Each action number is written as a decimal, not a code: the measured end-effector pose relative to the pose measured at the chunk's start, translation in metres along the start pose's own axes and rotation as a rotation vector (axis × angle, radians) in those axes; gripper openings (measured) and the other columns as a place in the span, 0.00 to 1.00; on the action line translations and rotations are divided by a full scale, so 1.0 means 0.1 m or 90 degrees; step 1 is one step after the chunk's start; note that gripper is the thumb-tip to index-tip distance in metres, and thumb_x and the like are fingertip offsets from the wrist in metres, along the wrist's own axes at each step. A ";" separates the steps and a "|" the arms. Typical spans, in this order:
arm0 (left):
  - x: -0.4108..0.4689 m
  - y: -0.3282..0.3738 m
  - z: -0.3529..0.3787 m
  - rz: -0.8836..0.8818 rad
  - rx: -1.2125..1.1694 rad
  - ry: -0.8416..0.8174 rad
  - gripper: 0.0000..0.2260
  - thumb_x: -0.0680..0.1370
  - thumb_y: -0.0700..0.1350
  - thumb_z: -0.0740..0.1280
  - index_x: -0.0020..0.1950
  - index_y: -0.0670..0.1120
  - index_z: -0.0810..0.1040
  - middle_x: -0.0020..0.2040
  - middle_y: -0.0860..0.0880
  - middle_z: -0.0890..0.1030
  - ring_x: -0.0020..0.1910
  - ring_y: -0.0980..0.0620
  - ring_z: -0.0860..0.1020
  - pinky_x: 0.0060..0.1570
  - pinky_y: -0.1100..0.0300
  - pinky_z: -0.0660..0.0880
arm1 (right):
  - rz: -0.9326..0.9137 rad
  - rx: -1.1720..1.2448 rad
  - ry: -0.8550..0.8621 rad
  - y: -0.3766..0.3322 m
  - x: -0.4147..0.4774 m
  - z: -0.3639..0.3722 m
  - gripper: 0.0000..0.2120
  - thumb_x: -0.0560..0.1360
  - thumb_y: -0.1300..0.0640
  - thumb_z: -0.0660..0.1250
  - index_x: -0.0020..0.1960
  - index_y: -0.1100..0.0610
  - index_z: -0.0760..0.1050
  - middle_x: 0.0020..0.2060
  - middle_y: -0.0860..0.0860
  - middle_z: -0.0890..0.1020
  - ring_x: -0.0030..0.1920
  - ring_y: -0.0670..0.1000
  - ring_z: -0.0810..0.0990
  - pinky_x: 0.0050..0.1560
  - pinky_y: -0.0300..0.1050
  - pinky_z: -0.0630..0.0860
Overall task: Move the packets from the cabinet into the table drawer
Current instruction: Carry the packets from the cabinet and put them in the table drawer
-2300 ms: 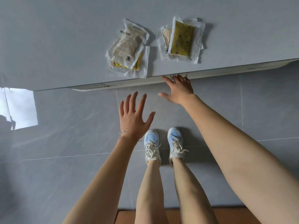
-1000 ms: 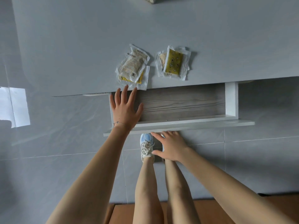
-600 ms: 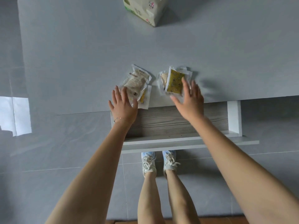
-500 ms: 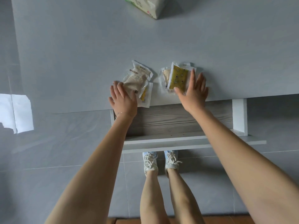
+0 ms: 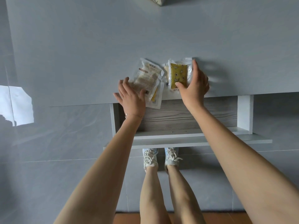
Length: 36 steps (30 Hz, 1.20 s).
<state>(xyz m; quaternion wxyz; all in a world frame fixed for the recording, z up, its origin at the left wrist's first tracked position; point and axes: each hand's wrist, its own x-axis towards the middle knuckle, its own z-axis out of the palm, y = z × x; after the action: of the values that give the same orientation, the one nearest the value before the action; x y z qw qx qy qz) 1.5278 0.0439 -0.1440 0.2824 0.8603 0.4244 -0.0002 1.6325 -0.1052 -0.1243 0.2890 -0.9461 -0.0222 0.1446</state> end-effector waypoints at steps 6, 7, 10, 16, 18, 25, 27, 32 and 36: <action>-0.12 -0.05 -0.01 0.049 -0.094 0.023 0.17 0.74 0.33 0.63 0.63 0.37 0.71 0.63 0.38 0.71 0.57 0.39 0.74 0.60 0.44 0.70 | 0.130 0.070 -0.066 -0.02 -0.08 0.03 0.38 0.71 0.56 0.74 0.75 0.60 0.59 0.70 0.58 0.68 0.70 0.57 0.67 0.70 0.56 0.63; -0.13 -0.07 -0.01 0.060 -0.089 0.021 0.14 0.75 0.33 0.63 0.61 0.36 0.72 0.63 0.38 0.71 0.57 0.39 0.74 0.58 0.45 0.72 | 0.143 0.091 -0.052 -0.01 -0.09 0.03 0.35 0.70 0.57 0.74 0.72 0.61 0.63 0.67 0.58 0.71 0.67 0.58 0.70 0.68 0.56 0.67; -0.16 -0.04 0.01 0.067 -0.077 0.032 0.12 0.78 0.36 0.63 0.61 0.36 0.73 0.64 0.36 0.70 0.62 0.38 0.71 0.62 0.53 0.71 | 0.170 0.138 -0.026 0.00 -0.13 0.02 0.22 0.68 0.59 0.75 0.57 0.63 0.71 0.55 0.57 0.77 0.54 0.55 0.77 0.52 0.46 0.74; -0.32 0.11 -0.07 -0.167 -0.209 0.098 0.15 0.76 0.48 0.68 0.58 0.41 0.72 0.56 0.44 0.71 0.54 0.45 0.71 0.56 0.57 0.70 | 0.199 0.200 -0.024 0.05 -0.27 0.02 0.15 0.68 0.58 0.76 0.50 0.61 0.75 0.48 0.55 0.81 0.45 0.52 0.80 0.40 0.41 0.74; -0.36 0.13 -0.09 -0.341 -0.313 0.075 0.18 0.74 0.51 0.71 0.54 0.42 0.69 0.53 0.46 0.70 0.50 0.47 0.73 0.52 0.57 0.73 | 0.203 0.214 -0.025 0.07 -0.32 0.00 0.14 0.68 0.59 0.75 0.50 0.61 0.75 0.47 0.54 0.81 0.42 0.50 0.79 0.34 0.35 0.71; -0.27 0.21 -0.07 -0.561 -0.470 -0.102 0.25 0.69 0.57 0.73 0.56 0.41 0.72 0.47 0.47 0.74 0.39 0.54 0.72 0.40 0.61 0.71 | 0.202 0.228 -0.046 0.09 -0.43 -0.06 0.14 0.70 0.59 0.74 0.52 0.61 0.74 0.46 0.50 0.79 0.41 0.47 0.77 0.32 0.30 0.68; -0.22 0.22 -0.07 -0.567 -0.488 -0.113 0.18 0.69 0.55 0.75 0.43 0.44 0.73 0.42 0.49 0.75 0.37 0.55 0.73 0.41 0.59 0.76 | 0.203 0.238 -0.052 0.10 -0.44 -0.08 0.15 0.70 0.60 0.74 0.54 0.61 0.74 0.46 0.50 0.79 0.42 0.46 0.77 0.33 0.30 0.68; -0.23 0.16 -0.12 -0.553 -0.488 -0.141 0.16 0.69 0.50 0.76 0.35 0.43 0.72 0.36 0.48 0.77 0.36 0.51 0.77 0.46 0.53 0.81 | 0.230 0.331 -0.080 0.07 -0.51 -0.13 0.16 0.70 0.61 0.74 0.55 0.56 0.73 0.47 0.46 0.80 0.42 0.41 0.78 0.39 0.32 0.73; -0.40 0.04 -0.20 -0.462 -0.551 -0.193 0.09 0.71 0.44 0.74 0.41 0.43 0.76 0.41 0.48 0.80 0.41 0.51 0.80 0.48 0.53 0.81 | 0.250 0.411 -0.119 0.13 -0.70 -0.23 0.14 0.71 0.62 0.72 0.53 0.51 0.73 0.47 0.44 0.81 0.47 0.42 0.80 0.43 0.35 0.75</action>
<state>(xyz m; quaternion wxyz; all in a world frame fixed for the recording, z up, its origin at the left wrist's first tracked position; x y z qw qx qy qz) 1.5004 0.0225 -0.1154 0.6477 0.4566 0.6082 -0.0463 1.5712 -0.1372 -0.0952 0.5354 -0.7757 0.1795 0.2820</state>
